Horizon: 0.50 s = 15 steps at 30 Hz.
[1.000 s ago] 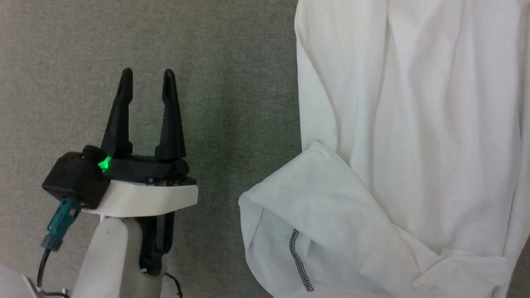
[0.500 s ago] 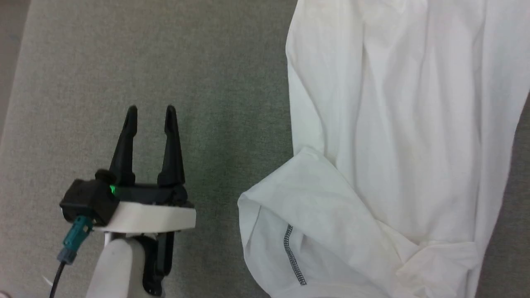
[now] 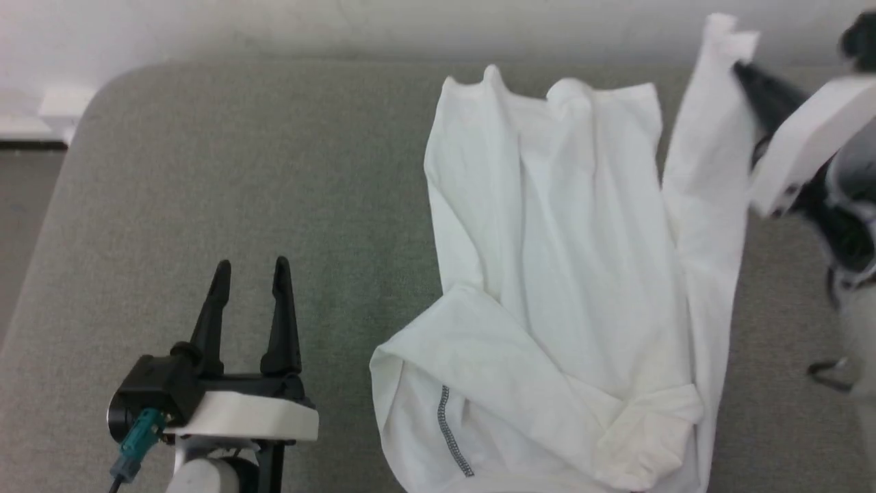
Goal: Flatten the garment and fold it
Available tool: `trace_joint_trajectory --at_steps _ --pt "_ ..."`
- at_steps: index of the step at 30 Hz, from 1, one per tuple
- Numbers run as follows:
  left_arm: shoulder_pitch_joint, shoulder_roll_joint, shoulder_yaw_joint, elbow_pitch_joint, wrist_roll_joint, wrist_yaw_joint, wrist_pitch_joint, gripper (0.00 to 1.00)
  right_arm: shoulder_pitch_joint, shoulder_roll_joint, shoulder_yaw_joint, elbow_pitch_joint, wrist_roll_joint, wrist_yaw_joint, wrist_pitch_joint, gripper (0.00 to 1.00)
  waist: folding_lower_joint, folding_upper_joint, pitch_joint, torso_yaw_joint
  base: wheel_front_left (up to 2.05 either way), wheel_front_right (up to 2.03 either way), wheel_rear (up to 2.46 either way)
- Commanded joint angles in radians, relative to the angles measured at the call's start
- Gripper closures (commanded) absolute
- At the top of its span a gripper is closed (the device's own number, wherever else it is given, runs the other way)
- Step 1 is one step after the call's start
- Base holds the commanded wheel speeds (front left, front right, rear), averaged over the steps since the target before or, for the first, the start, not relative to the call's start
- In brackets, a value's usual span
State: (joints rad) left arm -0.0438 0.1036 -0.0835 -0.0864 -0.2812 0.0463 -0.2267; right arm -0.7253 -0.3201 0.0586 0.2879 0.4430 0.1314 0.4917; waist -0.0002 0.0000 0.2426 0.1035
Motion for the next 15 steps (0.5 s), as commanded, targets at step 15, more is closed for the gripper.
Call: trace_joint_trajectory --at_steps 15 --pt "0.091 0.013 -0.019 -0.021 -0.006 0.017 0.054 0.00 0.530 0.252 0.315 -0.463 0.040 -0.001 0.090 1.00 0.0002 0.0000 -0.209 -0.050 0.00 0.00 0.00"
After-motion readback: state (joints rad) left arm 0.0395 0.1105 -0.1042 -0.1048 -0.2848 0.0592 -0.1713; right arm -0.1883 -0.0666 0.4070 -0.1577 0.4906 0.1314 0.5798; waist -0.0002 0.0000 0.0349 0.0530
